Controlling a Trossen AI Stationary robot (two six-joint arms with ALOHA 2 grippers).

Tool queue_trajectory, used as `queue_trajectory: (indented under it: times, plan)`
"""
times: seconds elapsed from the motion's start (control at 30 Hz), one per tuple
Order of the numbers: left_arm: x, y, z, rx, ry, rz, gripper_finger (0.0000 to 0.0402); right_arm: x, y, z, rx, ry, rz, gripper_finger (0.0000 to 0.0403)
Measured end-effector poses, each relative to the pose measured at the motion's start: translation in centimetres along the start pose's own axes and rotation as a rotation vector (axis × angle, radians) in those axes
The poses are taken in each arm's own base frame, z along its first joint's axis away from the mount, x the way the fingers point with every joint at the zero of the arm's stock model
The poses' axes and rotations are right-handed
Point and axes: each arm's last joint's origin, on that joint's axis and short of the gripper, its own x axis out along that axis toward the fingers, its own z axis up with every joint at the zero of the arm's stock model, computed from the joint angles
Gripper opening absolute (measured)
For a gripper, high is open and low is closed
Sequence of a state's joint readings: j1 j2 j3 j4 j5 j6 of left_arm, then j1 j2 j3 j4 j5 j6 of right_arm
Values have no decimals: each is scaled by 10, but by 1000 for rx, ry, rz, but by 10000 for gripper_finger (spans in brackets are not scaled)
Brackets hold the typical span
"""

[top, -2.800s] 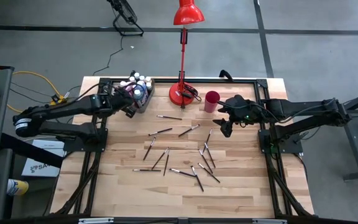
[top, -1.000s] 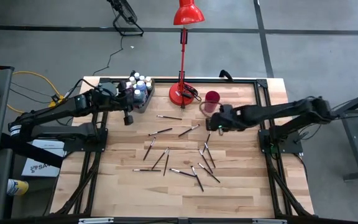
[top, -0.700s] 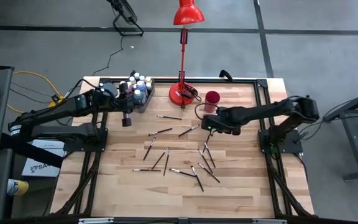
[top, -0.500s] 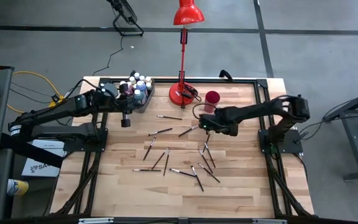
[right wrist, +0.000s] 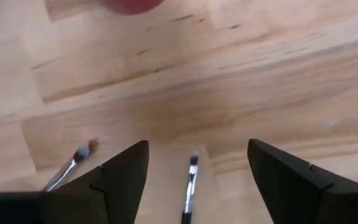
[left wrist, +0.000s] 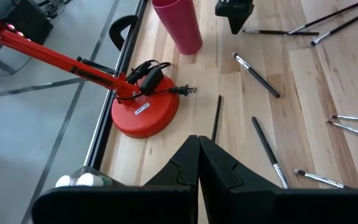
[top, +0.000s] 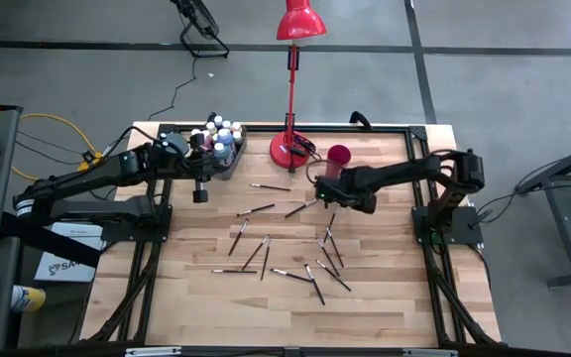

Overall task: Pick & Place Paint Supplies
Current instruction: Put the paint brush into the cup

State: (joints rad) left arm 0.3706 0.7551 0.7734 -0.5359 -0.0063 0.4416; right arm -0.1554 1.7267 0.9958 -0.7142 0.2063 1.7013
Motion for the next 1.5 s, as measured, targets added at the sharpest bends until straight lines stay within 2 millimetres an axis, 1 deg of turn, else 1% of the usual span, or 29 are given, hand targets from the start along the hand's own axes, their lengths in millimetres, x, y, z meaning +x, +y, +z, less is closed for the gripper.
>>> queue_trajectory:
  times: [0.17,0.33,0.83,1.13,1.4,1.5]
  plan:
    - [0,-1,-1,5,13,-6,0,1,0,3,10,1,-4,267]
    - [0,-1,-2,7,19,-8,0,0,0,0,8,34,-8,267]
    - [0,-1,-2,7,19,-8,0,0,-1,-2,22,25,-12,267]
    - [0,-1,-2,6,20,-7,0,22,2,-10,5,92,-76,267]
    - [0,-1,-2,6,20,-7,0,25,1,-9,16,94,-84,267]
    - [0,-1,-2,6,20,-7,0,25,1,-9,14,95,-86,253]
